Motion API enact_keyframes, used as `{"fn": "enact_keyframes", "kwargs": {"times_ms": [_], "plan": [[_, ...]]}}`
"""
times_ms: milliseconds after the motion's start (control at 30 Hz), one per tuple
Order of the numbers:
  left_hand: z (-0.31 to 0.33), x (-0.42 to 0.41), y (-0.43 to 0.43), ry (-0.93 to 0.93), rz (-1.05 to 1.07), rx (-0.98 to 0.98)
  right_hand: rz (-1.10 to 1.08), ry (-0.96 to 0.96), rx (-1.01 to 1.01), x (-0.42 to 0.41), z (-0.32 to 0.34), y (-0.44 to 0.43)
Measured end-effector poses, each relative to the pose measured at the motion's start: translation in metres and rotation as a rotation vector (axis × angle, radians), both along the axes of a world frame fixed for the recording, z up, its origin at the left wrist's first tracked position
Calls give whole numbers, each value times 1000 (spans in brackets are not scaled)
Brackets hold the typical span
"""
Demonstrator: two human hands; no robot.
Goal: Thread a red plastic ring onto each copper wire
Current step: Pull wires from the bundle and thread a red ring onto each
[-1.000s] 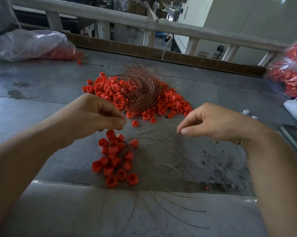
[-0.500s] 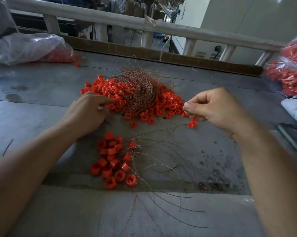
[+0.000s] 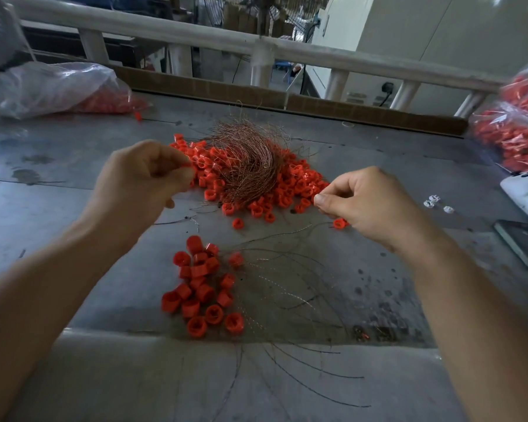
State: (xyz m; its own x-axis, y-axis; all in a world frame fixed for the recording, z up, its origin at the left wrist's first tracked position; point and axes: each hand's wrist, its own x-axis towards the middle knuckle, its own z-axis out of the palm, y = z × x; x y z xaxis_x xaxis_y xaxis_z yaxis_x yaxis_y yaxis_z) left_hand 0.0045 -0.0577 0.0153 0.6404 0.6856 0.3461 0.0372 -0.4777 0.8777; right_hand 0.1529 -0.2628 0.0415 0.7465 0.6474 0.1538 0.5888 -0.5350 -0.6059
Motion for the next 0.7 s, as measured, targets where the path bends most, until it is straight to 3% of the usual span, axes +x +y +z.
{"fn": "enact_keyframes", "kwargs": {"times_ms": [100,233,500,700], "plan": [[11,-10,-26,-152,-230,-123,12,-25,-41,-3,-2,2],[10,-8,-46,-59,-412,-82,42,-52,-90,-9,-6,6],[-4,-2,-38,12,-336,0,24,-141,5,-12,-5,26],[-3,-1,-40,24,-325,28,107,-263,-68,-5,-2,49]]}}
